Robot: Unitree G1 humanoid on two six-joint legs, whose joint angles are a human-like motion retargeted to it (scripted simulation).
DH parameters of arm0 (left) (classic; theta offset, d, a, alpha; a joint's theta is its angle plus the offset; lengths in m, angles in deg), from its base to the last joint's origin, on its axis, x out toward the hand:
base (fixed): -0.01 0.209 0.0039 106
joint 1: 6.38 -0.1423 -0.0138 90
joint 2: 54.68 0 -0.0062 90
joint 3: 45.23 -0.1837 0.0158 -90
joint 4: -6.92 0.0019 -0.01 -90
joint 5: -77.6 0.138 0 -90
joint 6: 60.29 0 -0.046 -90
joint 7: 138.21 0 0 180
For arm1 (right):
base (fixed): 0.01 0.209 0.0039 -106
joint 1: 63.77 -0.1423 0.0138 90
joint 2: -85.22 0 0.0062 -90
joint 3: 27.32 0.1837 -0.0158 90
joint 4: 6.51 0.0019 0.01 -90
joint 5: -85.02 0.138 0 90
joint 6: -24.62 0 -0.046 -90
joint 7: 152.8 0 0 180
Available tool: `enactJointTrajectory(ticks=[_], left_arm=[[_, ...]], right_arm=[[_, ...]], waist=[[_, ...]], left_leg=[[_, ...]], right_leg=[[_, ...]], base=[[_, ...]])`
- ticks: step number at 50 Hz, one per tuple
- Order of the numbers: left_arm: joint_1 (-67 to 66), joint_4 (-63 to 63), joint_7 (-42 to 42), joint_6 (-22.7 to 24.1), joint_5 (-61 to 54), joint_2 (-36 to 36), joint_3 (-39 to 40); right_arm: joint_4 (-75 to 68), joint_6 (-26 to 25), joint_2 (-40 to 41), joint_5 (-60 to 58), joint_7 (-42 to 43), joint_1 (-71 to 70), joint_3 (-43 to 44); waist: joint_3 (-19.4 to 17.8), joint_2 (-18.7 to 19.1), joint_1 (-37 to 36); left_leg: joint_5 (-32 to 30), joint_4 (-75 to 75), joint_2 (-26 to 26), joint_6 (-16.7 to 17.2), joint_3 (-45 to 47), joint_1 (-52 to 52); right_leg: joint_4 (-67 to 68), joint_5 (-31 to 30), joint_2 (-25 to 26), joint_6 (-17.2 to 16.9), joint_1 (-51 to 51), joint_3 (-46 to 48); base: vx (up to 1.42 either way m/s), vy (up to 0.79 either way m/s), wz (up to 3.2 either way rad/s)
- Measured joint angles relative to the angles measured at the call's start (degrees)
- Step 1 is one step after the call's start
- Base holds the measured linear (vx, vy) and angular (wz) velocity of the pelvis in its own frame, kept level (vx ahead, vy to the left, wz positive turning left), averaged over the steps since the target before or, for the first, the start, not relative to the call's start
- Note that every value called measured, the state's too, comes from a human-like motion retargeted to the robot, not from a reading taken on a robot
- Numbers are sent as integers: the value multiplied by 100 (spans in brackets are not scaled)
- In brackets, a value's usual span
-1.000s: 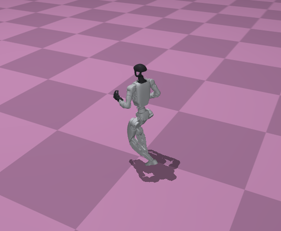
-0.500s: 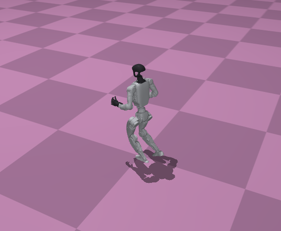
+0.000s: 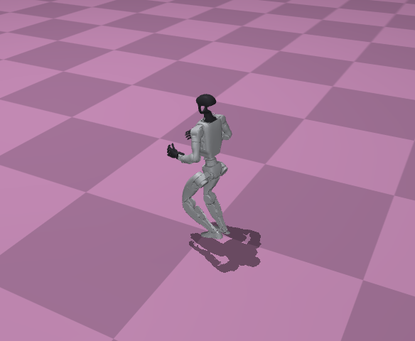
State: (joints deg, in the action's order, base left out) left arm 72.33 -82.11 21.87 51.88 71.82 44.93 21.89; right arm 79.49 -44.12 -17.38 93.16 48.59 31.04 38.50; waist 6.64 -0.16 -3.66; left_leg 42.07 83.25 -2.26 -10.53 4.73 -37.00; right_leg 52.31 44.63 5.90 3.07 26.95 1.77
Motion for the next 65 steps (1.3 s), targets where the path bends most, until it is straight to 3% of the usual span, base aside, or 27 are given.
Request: enactJointTrajectory(ticks=[8, 11, 15, 18, 23, 27, 32, 37, 40, 42, 46, 50, 55, 58, 61, 65], left_arm=[[-953, -18, 346, -28, -295, 293, 455], [-1083, -5, 326, -64, -252, 235, 502], [-985, 81, 115, -129, -29, 116, 533], [-550, 164, -148, -182, 174, 3, 448], [682, 389, -511, -247, 180, -199, 215], [1258, 282, -490, -132, -16, -323, 160], [1382, 77, -313, 198, -106, -338, -53], [923, -65, -119, 214, -219, -337, -246], [543, 42, 18, 54, -313, -328, -273], [285, 200, 77, -50, -352, -309, -233], [-281, 341, 278, -134, -571, -163, 50], [-994, 173, 581, -59, -834, 68, 368], [-1497, 89, 755, -82, -1014, 165, 570], [-1510, 101, 687, -109, -971, 69, 558], [-1230, 154, 495, -136, -753, -36, 516], [-295, 326, 103, -212, -346, -147, 420]], right_arm=[[395, -4, 88, 242, -203, -295, -52], [407, -3, 151, 206, -283, -111, -85], [211, 2, 352, 114, -390, 297, -129], [-77, -17, 544, 90, -368, 579, -152], [-508, 38, 621, 300, -295, 912, 22], [-482, 118, 468, 531, -293, 1295, 310], [-331, 109, 361, 652, -286, 1801, 670], [-148, 154, 303, 709, -192, 1822, 596], [-57, 121, 240, 648, -109, 1405, 405], [-51, 83, 195, 555, -60, 986, 271], [-77, 52, 201, 487, -17, 87, 96], [157, 64, 272, 646, -95, -222, 45], [366, 61, 317, 755, -294, -74, -38], [338, 59, 394, 734, -421, 147, -129], [98, 23, 545, 603, -497, 410, -175], [-484, -85, 837, 328, -386, 693, -126]], waist=[[199, -585, -259], [257, -696, -197], [251, -884, 75], [186, -917, 371], [128, -626, 821], [127, -168, 1110], [341, 378, 1149], [336, 512, 952], [144, 491, 700], [24, 395, 479], [-63, 46, 123], [65, -334, -147], [383, -785, -132], [449, -881, 12], [375, -1006, 236], [139, -983, 598]], left_leg=[[-294, -4119, 1207, 146, 51, -517], [-382, -4004, 1508, 41, 45, -476], [-206, -3290, 1949, -337, 113, -214], [155, -2918, 2046, -447, 124, 77], [517, -3433, 1971, -447, 12, 1084], [297, -4291, 1602, -20, -42, 2177], [-615, -4498, 868, 760, -45, 2877], [-1167, -2516, 390, 1023, -138, 2716], [-1090, -791, 8, 862, -77, 2180], [-741, 99, -179, 563, -24, 1582], [-70, 297, -91, 33, 104, 237], [-57, -1553, 386, 14, 315, -436], [-881, -4870, 1378, 338, 372, -197], [-901, -4709, 1706, 215, 363, -150], [-519, -3803, 2015, -205, 384, -43], [383, -2718, 1954, -447, 325, 253]], right_leg=[[-1095, -709, -655, -724, -1404, -115], [-409, -869, -888, -925, -1533, -142], [1188, -1473, -1364, -1235, -1407, -161], [2663, -1747, -1725, -1167, -753, -87], [3417, -1015, -1988, -609, 872, -50], [1989, -540, -1663, -462, 1620, 242], [-630, -808, -666, -601, 1663, 418], [-95, -786, -150, -206, 1418, 407], [668, -319, 41, 173, 1193, 385], [915, 3, 67, 280, 958, 317], [601, 227, -98, 128, 242, 114], [-333, -366, -387, -355, -707, -61], [-692, -1562, -1020, -1073, -1415, -52], [213, -1935, -1309, -1276, -1461, -42], [1597, -2137, -1708, -1366, -1302, -47], [3432, -1803, -2097, -952, -455, 29]], base=[[3, 4, 22], [0, 3, 13], [0, 4, 15], [0, 0, 0], [0, 4, -16], [4, -1, -18], [4, -6, -19], [-2, -6, -4], [-3, -4, 2], [0, 0, 0], [-1, 0, 19], [4, 4, 21], [3, 6, 38], [-2, 4, 29], [-3, 4, 25], [-6, -3, 7]])
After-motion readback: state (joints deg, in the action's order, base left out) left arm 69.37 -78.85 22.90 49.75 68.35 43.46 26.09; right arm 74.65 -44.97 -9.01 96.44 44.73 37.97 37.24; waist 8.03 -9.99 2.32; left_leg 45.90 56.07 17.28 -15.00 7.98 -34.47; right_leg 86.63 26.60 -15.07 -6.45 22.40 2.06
